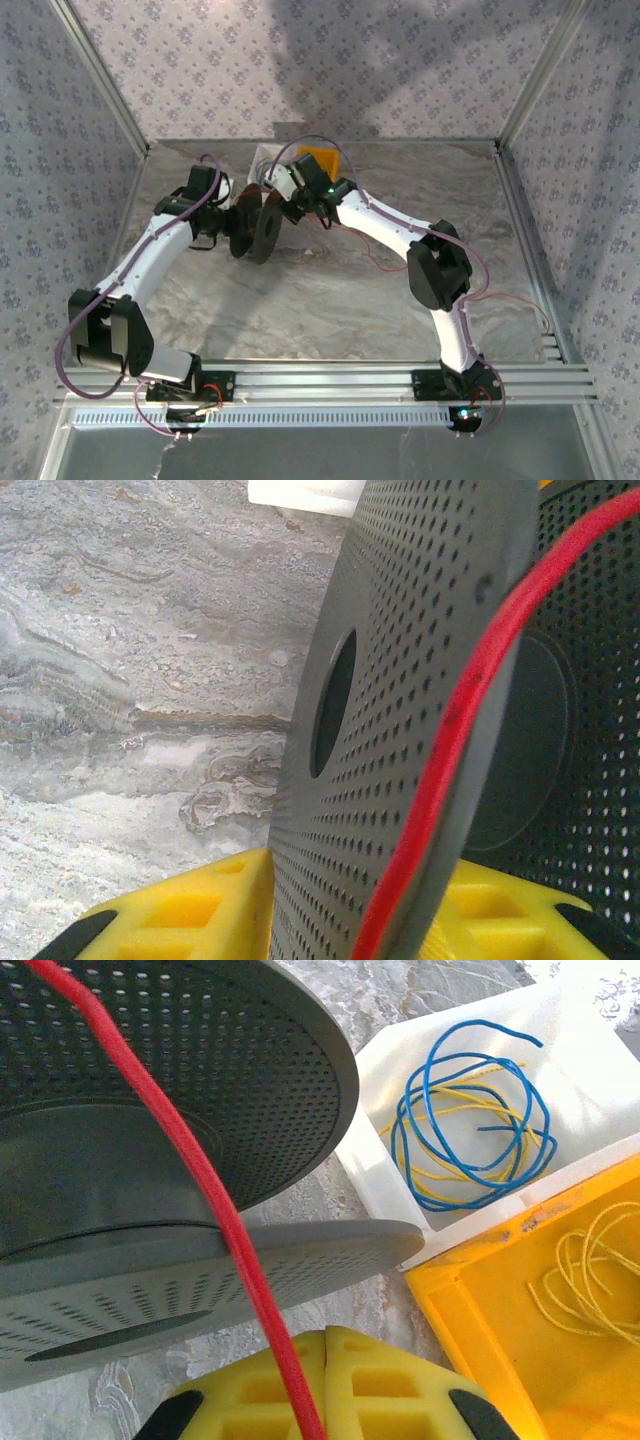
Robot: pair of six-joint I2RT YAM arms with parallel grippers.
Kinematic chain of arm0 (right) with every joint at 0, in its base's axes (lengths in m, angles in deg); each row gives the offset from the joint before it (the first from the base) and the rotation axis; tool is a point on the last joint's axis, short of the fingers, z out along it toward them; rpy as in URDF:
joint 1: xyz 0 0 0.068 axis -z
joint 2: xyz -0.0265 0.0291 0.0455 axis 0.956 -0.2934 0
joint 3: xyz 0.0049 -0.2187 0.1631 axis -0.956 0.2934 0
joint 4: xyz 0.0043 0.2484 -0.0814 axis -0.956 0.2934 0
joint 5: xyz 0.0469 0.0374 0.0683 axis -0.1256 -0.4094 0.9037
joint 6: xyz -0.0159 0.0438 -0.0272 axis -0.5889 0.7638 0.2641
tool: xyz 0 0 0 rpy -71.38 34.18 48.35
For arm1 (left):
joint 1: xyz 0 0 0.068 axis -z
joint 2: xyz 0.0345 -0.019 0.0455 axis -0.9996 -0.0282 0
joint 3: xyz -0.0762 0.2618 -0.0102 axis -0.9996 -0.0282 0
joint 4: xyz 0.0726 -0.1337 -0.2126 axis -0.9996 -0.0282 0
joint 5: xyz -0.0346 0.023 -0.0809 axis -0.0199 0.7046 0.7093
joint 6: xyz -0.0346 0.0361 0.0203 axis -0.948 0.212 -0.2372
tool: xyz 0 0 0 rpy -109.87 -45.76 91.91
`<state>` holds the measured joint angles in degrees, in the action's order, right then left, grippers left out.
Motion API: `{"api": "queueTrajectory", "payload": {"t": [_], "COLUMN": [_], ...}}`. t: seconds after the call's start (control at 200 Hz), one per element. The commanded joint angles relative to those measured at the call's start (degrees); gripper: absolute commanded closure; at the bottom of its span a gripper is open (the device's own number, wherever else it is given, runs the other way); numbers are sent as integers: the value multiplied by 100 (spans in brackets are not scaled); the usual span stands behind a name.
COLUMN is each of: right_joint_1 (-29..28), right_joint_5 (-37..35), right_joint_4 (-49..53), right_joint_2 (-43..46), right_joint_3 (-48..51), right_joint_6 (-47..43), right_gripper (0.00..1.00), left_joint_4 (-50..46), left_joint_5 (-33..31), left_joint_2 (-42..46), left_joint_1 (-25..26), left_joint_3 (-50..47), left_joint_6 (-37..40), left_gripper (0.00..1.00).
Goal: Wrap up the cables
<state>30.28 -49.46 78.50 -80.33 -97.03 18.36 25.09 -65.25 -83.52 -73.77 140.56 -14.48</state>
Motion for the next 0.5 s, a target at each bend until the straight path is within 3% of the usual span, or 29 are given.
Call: {"api": "queueTrajectory", "payload": {"t": [0.0, 0.22, 0.495], "right_joint_1": [131, 193, 241], "right_joint_5": [-268, -329, -119], "right_joint_4": [-14, 65, 122], "right_joint_2": [211, 211, 225], "right_joint_3": [24, 52, 44], "right_joint_6": [353, 552, 593], "right_gripper": [100, 100, 100], "left_joint_4": [-52, -32, -32], "left_joint_5": [89, 164, 170], "left_joint_2": [-66, -156, -343], "left_joint_1": [-29, -29, -29], "left_joint_3": [-37, -58, 73], "left_joint_6": [-46, -55, -29], "left_gripper": [64, 70, 98]}}
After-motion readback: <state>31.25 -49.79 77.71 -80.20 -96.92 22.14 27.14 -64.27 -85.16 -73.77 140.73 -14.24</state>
